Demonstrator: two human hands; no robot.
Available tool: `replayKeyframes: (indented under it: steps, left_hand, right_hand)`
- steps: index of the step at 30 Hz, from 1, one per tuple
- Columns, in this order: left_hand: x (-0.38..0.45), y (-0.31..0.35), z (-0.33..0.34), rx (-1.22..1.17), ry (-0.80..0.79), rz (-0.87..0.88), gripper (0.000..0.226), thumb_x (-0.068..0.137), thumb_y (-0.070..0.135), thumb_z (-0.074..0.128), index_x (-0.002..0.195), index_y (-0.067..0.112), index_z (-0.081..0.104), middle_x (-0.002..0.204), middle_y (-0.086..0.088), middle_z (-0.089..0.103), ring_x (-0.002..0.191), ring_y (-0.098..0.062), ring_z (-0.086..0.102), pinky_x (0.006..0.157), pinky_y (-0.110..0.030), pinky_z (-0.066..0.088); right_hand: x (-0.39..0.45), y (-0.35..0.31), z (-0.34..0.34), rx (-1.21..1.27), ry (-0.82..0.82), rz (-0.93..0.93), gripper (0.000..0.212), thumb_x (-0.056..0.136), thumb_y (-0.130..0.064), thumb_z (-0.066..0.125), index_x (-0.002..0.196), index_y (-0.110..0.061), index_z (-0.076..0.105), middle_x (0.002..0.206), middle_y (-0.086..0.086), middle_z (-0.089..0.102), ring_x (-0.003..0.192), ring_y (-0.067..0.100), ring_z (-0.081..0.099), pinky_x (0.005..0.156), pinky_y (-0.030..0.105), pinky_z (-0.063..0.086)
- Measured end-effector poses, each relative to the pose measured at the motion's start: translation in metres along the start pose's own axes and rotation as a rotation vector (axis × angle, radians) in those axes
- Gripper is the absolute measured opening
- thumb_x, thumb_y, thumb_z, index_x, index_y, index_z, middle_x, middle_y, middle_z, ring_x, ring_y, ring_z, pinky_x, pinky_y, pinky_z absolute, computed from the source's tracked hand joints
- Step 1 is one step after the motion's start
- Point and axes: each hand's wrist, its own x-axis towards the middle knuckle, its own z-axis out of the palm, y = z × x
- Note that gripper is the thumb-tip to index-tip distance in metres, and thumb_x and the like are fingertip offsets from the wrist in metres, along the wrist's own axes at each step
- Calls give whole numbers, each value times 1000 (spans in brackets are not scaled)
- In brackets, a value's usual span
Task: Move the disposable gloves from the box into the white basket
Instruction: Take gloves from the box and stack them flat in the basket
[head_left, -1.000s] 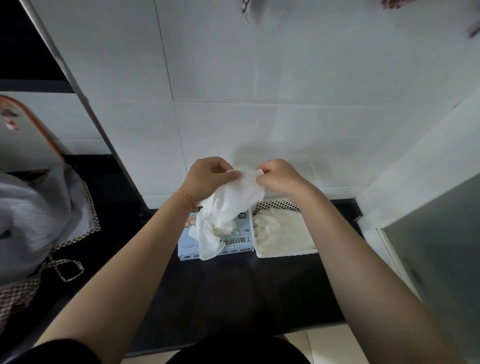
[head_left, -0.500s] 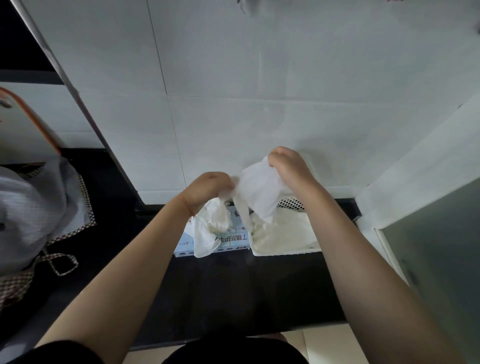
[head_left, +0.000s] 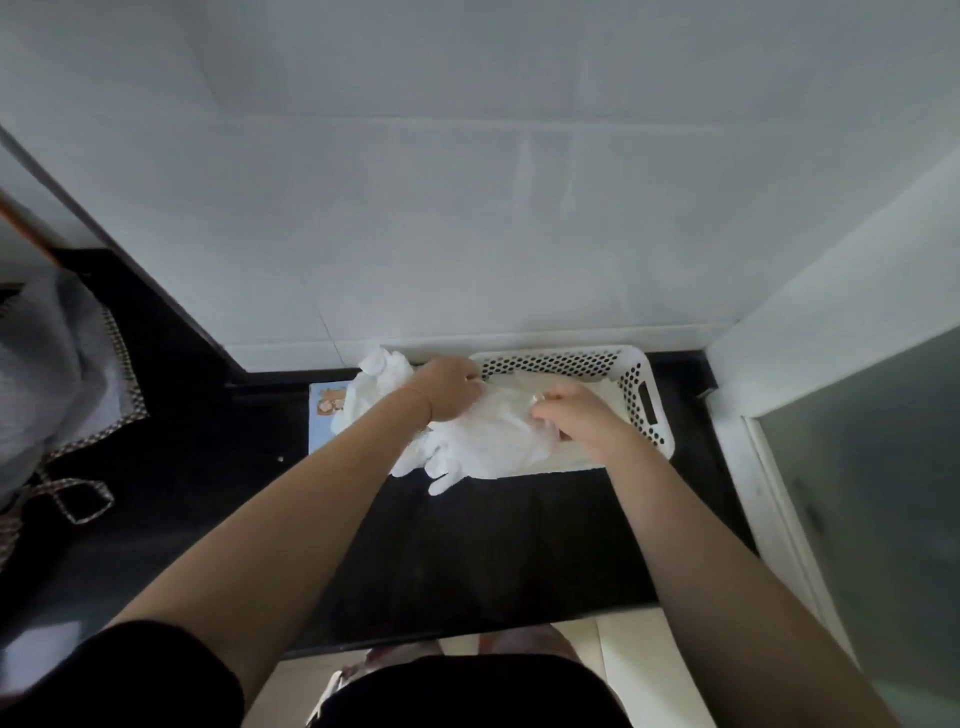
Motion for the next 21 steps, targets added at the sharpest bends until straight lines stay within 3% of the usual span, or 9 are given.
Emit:
replayKeyframes:
  steps: [2,4,7,11,14,17,19,21]
  left_hand:
    - [12,7,10,62,47,-5,23,100,22,39,93,10,57,99,-9,62,84,-25,52,72,-31,40]
    - [25,12,18,123,77,-18,22,101,25,37,94,14,55,106,-10,64,89,-28,55,73,-31,42]
    - [43,21,25,217,113,-29,25,102,32,38,109,20,59,115,-8,64,102,-32,60,75,-33,43]
    - [61,34,35,294,155,-1,28,104,35,38,117,24,60,117,-6,64,104,-30,60,73,-31,40]
    - [73,43,47,300,163,15,25,102,35,42,113,24,62,117,-3,64,104,-30,60,75,-32,44]
    - [77,46,56,323,239,73,18,94,25,55,109,20,62,114,-5,63,94,-35,63,75,-39,52]
    - [78,47,63,436,334,169,24,77,6,69,101,12,65,103,-12,64,85,-37,63,70,-41,53]
    - [70,55,68,549,420,192,26,68,0,71,92,10,68,94,-11,62,80,-33,62,66,-38,49]
  right_hand:
    - [4,12,-3,31,56,-36,32,82,-17,64,114,-14,59,103,2,62,92,15,60,85,35,51]
    - [7,19,-7,133,105,-74,40,86,-13,61,123,-19,49,107,4,59,93,17,60,79,31,51]
    - [10,28,-17,245,126,-131,49,88,-5,53,128,-29,42,85,6,53,75,17,54,65,27,44]
    - [21,42,-35,192,158,-168,45,85,1,48,113,-34,53,83,7,54,71,16,55,65,26,46]
    - [33,53,-46,92,171,-176,33,89,2,46,97,-25,63,98,2,58,71,13,56,61,23,46]
    - [42,62,-53,3,208,-193,31,95,-1,45,98,-15,71,121,-3,59,91,7,57,66,15,45]
    - [48,68,-57,-27,198,-193,33,96,0,44,105,-14,73,128,0,61,116,12,54,86,15,40]
    - [52,71,-60,-77,166,-195,34,96,0,46,114,-12,71,132,1,60,129,15,48,95,18,35]
